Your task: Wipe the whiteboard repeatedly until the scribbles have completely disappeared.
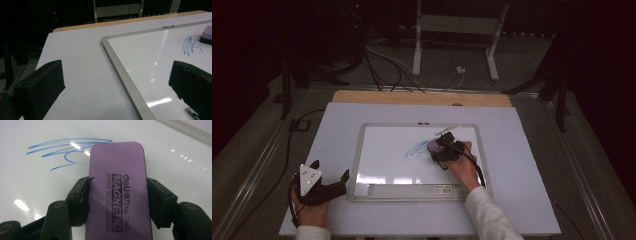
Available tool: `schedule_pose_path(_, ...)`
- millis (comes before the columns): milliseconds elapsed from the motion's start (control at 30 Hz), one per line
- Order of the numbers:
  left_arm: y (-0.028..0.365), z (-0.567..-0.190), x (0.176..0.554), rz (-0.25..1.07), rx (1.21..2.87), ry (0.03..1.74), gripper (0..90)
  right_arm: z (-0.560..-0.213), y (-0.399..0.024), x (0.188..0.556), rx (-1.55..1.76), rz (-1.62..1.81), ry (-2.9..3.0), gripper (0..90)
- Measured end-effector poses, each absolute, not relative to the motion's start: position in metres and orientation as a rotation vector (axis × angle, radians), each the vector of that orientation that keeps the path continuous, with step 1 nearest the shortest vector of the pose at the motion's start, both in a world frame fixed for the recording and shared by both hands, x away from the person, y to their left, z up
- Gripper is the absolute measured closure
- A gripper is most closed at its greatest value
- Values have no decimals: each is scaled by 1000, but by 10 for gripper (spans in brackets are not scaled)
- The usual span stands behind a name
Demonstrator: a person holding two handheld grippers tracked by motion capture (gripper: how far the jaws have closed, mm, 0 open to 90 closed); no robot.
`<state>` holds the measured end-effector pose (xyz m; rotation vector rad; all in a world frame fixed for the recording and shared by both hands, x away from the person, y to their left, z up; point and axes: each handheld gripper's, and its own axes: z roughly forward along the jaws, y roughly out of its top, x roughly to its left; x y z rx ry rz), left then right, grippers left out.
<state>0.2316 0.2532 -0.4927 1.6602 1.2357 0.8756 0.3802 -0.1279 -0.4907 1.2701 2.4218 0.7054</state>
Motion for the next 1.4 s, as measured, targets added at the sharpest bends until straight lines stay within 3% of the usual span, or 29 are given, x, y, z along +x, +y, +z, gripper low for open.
schedule_pose_path(267, 253, -492, 231, 879, 1659, 1237, 8, -491, -98, 358, 1015, 854, 2732, 408)
schedule_pose_path(533, 254, -492, 231, 878, 1655, 1236, 8, -492, -130, 397, 1416, 739, 2392, 409)
schedule_pose_path(867, 253, -492, 231, 879, 1657, 1237, 8, -492, -96, 374, 1091, 841, 2690, 408)
schedule_pose_path(1200, 254, -492, 231, 875, 1656, 1238, 8, -494, -134, 406, 1476, 782, 2367, 408)
schedule_pose_path(1333, 253, -493, 232, 874, 1663, 1235, 8, -494, -120, 397, 1350, 815, 2488, 408)
schedule_pose_path(1400, 252, -493, 231, 875, 1660, 1234, 8, -494, -100, 383, 1112, 861, 2658, 408)
